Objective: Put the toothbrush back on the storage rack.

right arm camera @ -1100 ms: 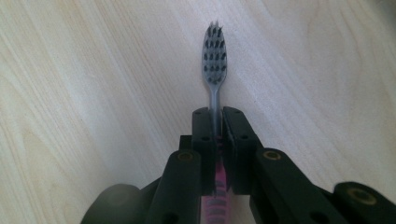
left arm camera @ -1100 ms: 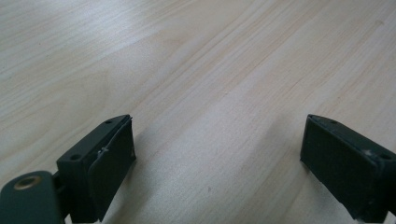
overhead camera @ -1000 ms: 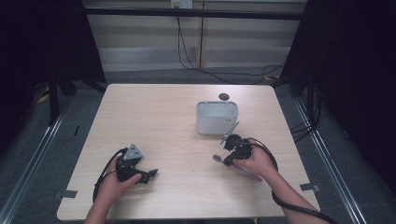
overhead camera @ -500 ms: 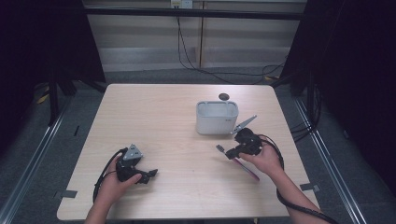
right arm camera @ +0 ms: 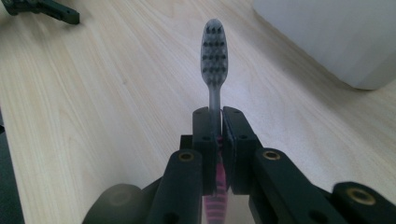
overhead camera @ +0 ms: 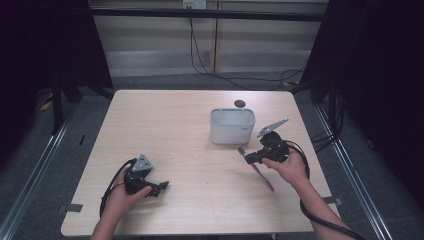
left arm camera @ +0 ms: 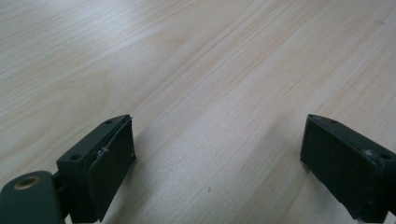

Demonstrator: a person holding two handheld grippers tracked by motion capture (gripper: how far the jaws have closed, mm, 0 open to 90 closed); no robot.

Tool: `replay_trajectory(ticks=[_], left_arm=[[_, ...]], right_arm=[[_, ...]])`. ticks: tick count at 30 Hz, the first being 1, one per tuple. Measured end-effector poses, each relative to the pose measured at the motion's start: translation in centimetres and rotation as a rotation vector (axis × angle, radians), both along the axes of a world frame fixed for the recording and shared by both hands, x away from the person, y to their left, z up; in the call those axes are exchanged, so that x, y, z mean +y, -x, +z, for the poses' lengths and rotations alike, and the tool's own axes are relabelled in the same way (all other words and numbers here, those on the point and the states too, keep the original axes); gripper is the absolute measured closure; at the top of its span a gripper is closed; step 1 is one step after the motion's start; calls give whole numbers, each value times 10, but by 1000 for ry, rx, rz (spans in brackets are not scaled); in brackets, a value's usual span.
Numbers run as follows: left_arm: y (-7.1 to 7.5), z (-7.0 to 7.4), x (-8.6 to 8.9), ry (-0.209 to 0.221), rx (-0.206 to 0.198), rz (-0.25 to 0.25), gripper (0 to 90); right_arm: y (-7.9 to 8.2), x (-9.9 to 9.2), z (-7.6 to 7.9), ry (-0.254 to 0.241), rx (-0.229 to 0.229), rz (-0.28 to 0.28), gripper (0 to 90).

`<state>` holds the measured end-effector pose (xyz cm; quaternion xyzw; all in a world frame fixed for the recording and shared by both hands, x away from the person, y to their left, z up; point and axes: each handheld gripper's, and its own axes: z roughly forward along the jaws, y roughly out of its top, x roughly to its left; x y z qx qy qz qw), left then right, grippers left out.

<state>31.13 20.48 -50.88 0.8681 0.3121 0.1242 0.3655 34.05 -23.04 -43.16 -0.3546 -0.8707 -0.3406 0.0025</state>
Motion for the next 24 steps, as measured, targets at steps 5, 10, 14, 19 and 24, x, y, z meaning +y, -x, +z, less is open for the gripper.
replay_trajectory(ticks=[5, 10, 14, 19, 24], left_arm=[[0, 0, 0, 1, 0, 0, 95], [0, 0, 0, 0, 0, 0, 95], [0, 0, 0, 1, 0, 0, 95], [0, 0, 0, 2, 2, 0, 95], [0, 0, 0, 1, 0, 0, 95]], right_arm=[[1, -4, 5, -26, -16, -11, 847], [2, -9, 11, -60, -39, -24, 847], [2, -12, 17, -81, -62, -35, 847], [2, -16, 25, -120, -106, -62, 847], [2, -17, 31, -154, -146, -86, 846]])
